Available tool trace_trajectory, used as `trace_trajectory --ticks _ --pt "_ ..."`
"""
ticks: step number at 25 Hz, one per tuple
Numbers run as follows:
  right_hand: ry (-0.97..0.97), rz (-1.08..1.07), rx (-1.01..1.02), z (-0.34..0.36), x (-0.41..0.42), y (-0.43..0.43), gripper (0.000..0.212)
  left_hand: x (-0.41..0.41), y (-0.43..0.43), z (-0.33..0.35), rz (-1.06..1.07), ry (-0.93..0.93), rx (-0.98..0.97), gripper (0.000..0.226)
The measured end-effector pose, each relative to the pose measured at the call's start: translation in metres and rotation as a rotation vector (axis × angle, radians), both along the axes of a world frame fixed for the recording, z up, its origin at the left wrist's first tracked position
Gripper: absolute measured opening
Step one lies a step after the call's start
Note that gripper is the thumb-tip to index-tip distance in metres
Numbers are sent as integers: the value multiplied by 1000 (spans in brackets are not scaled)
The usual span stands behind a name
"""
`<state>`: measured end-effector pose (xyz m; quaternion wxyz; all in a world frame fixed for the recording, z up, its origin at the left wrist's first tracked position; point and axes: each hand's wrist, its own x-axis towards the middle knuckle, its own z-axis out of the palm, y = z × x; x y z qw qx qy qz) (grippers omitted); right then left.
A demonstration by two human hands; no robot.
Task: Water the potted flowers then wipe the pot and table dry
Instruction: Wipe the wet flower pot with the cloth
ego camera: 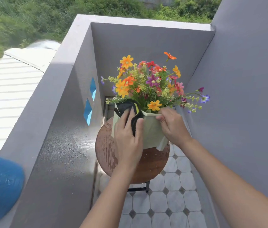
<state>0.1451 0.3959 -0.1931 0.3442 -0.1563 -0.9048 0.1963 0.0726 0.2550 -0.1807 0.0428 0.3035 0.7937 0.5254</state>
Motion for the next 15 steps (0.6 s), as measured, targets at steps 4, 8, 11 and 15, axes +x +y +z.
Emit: trace_trajectory --ticks 4,8,11,15 --pt "-2 37 -26 1 -1 0 47 -36 18 -7 98 -40 32 54" --pt "-33 44 -34 4 -2 2 54 -21 13 -13 29 75 117 52" --pt "-37 58 -38 7 0 0 55 -29 8 -25 17 150 77 54" --pt "-55 42 -48 9 -9 0 59 -29 4 -21 48 94 142 62"
